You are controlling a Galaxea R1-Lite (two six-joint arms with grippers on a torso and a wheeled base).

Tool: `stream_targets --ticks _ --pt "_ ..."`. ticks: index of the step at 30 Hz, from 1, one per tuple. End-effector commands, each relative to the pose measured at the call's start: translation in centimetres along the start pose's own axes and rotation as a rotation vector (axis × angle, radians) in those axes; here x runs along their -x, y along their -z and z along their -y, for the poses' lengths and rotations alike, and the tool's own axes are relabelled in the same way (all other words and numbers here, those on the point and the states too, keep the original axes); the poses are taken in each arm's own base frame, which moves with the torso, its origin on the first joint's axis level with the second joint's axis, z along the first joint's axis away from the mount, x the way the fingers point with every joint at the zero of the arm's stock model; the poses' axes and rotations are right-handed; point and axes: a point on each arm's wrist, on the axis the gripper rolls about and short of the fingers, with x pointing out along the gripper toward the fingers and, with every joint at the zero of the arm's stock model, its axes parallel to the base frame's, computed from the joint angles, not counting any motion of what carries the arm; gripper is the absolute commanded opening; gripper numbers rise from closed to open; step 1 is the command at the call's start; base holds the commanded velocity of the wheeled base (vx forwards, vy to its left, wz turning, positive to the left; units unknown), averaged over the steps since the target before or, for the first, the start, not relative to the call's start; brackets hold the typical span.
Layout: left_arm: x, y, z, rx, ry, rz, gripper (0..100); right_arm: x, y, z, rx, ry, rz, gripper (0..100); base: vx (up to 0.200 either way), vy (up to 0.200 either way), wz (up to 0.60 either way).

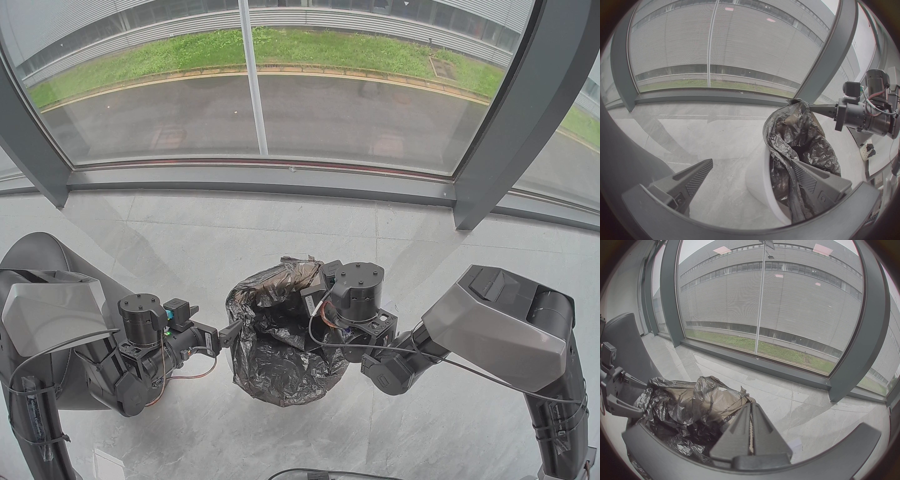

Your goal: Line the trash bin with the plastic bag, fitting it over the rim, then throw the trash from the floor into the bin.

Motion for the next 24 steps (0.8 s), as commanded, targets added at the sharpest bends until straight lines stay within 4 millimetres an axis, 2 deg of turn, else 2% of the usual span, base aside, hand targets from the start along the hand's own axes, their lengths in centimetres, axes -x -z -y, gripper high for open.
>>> stream_targets --ticks 1,12,24 --pt "-0.5 0.1 -0.7 0.013 -0.021 0.003 100 -0.1 0.0 0.1 -0.001 0.002 0.001 0 0.000 0.000 0.00" --pt "0.2 -0.2 -2.3 0.024 -0.089 0.013 100 -0.1 0.3 -0.2 0.002 -0.001 -0.003 0 0.000 0.000 0.00" --pt "-0.2 1.9 -3.3 0.049 -0.108 -0.046 100 0.1 0.3 -0.2 -0.009 -0.001 0.017 0 0.000 0.000 0.00"
